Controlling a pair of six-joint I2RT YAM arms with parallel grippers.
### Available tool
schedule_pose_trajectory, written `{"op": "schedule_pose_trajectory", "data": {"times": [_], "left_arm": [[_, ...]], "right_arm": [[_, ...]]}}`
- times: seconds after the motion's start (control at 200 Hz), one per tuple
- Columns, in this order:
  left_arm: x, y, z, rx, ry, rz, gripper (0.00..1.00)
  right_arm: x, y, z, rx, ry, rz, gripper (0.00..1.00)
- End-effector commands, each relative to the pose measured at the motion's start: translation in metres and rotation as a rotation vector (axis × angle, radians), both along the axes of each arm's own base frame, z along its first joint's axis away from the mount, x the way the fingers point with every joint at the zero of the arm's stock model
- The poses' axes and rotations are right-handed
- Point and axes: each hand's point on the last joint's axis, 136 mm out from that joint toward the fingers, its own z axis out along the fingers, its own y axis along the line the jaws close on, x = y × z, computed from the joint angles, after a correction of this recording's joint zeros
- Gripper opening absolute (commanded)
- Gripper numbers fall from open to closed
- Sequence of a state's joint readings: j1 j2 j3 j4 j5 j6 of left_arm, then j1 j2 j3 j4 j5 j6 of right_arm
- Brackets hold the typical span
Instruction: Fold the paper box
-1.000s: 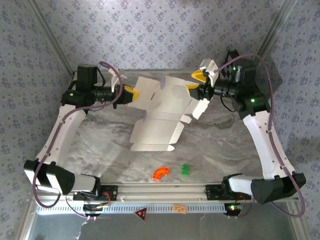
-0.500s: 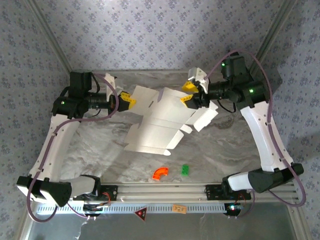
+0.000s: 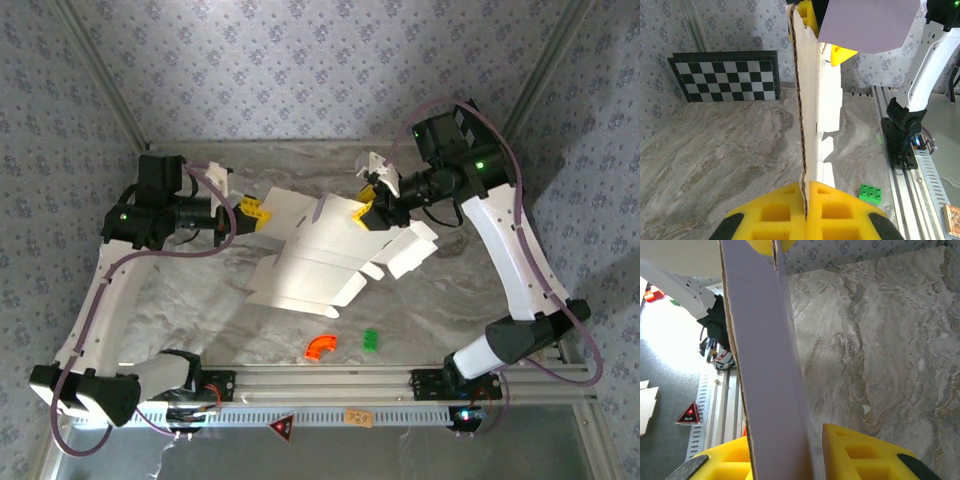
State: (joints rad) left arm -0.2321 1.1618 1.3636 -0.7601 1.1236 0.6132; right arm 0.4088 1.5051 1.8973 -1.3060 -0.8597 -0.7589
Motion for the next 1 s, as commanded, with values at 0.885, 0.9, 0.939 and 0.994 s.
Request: {"op": "schedule_pose_trajectory", "data": {"times": [0.885,0.9,0.939,0.994], "left_arm": [[0.106,0.061,0.016,-0.112,0.171,0.817,0.70],[0.106,0.060,0.014,-0.111,0.184,0.813,0.70],[0.107,0.057,0.008,-0.110,0.221,0.801,0.70],[0.109,0.052,0.000,-0.119,0.270,0.785,0.70]], "right_arm": [[0.100,-0.006,-0.035,0.379,0.435,-0.587,0.00],[0.102,-0.005,-0.038,0.389,0.449,-0.599,0.00],[0.106,-0.005,-0.049,0.408,0.487,-0.634,0.00],[0.111,-0.006,-0.072,0.415,0.537,-0.696,0.00]]}}
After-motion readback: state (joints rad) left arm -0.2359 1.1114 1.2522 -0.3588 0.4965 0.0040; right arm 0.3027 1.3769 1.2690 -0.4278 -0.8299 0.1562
